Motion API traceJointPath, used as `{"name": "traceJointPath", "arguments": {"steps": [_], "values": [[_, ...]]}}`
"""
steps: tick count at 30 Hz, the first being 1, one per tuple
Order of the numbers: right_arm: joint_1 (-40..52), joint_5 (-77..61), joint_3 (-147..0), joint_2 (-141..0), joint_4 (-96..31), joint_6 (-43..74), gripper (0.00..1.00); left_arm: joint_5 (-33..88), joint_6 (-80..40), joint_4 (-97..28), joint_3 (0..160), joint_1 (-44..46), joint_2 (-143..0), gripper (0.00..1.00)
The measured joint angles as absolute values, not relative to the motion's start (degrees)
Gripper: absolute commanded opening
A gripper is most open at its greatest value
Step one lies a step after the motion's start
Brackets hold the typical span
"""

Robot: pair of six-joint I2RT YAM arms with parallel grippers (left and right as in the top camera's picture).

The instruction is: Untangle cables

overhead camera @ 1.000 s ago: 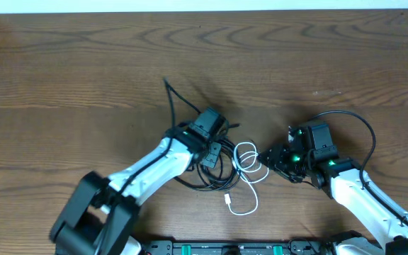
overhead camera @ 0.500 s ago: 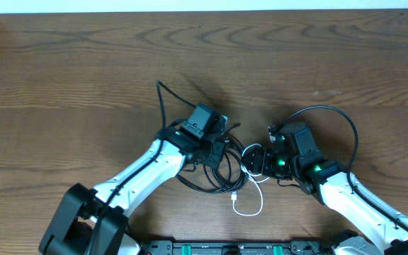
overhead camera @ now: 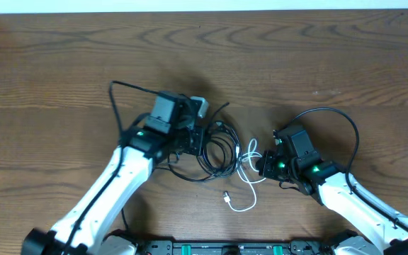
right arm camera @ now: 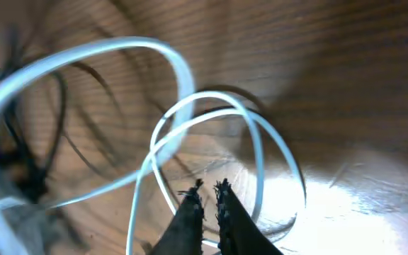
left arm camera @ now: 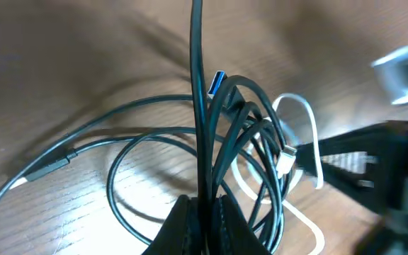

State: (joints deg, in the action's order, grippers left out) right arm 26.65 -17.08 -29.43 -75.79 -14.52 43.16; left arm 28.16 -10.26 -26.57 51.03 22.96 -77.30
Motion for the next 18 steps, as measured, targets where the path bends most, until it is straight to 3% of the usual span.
{"name": "traceJointPath", "arguments": {"steps": [3,8,15,18], "values": [[26.65,-16.64,-29.43,-76.69,-14.48,43.16,0.09,31.92,-10.26,-26.5,51.0,20.86,-74.54,0.08],[26.65,-16.43,-29.43,-79.64,-13.96,43.07,0.25,38.68,-10.26,-26.13,51.03,18.72,-71.37,0.08],[26.65,-23.94,-29.28,-80.38,-6.35,37.41,0.61,42.19,-10.26,-26.22,51.03,18.52,-71.24,0.07],[26.65,-26.24,-29.26,-80.38,-3.68,35.51,0.71,42.78,-10.41,-26.22,51.03,18.52,-71.26,0.08]]}}
